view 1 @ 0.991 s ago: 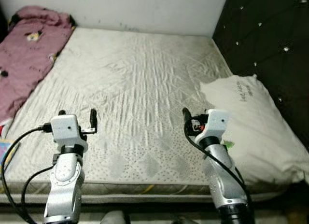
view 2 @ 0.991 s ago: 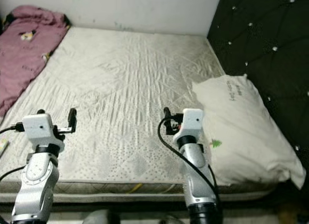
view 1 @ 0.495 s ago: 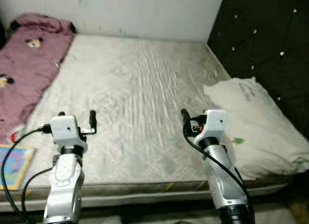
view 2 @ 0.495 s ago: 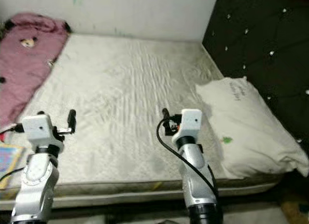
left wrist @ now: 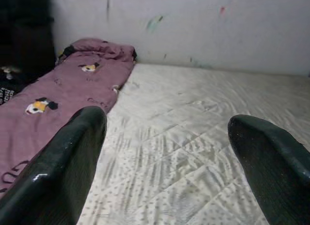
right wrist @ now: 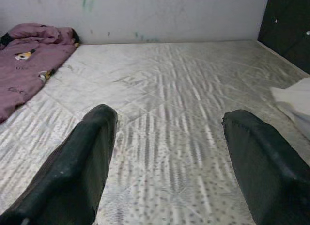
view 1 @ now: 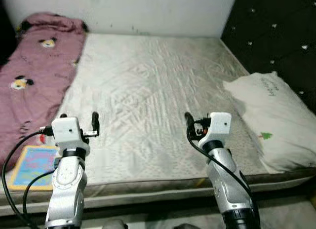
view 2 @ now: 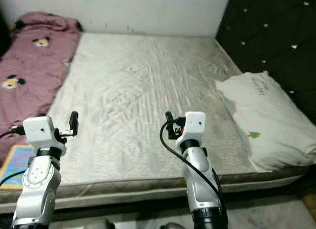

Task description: Clean up the room

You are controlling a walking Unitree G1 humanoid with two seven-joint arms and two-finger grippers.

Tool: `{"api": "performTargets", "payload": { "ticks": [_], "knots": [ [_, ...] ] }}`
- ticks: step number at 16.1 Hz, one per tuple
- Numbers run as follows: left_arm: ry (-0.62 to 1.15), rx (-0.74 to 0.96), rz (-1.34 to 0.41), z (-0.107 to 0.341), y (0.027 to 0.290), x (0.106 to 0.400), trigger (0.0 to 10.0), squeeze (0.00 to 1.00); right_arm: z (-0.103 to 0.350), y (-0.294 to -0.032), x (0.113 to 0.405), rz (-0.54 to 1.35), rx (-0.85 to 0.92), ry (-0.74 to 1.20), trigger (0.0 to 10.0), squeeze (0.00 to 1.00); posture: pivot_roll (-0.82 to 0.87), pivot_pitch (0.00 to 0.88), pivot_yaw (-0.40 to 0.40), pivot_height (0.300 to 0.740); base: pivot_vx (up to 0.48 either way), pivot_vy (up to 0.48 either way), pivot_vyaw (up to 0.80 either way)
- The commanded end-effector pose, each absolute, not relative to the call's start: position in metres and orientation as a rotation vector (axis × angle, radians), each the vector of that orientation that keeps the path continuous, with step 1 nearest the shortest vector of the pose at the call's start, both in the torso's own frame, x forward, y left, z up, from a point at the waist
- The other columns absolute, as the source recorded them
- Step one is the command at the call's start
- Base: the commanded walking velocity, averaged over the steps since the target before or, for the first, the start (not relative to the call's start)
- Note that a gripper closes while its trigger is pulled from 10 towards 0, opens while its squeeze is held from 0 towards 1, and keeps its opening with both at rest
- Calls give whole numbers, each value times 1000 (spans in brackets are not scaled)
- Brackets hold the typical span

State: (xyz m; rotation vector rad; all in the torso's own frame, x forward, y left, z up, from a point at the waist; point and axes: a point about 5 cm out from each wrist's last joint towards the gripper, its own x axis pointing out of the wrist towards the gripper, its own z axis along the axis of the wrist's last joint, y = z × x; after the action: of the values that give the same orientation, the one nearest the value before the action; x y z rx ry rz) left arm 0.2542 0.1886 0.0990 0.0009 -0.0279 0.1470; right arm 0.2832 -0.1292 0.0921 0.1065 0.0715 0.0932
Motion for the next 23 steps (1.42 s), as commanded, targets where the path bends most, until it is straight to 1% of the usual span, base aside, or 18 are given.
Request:
{"api": "performTargets", "payload": {
  "ticks": [1, 23],
  "knots": [
    [-27, -13, 117, 99, 180, 256, 10000, 0, 89, -141, 283, 62, 97, 93, 10000, 0, 99, 0, -56, 740, 0, 480, 0],
    [-27, -13, 132, 99, 181, 259, 10000, 0, 84, -140, 287, 64, 83, 141, 10000, 0, 99, 0, -59, 740, 0, 480, 0]
  ]
}}
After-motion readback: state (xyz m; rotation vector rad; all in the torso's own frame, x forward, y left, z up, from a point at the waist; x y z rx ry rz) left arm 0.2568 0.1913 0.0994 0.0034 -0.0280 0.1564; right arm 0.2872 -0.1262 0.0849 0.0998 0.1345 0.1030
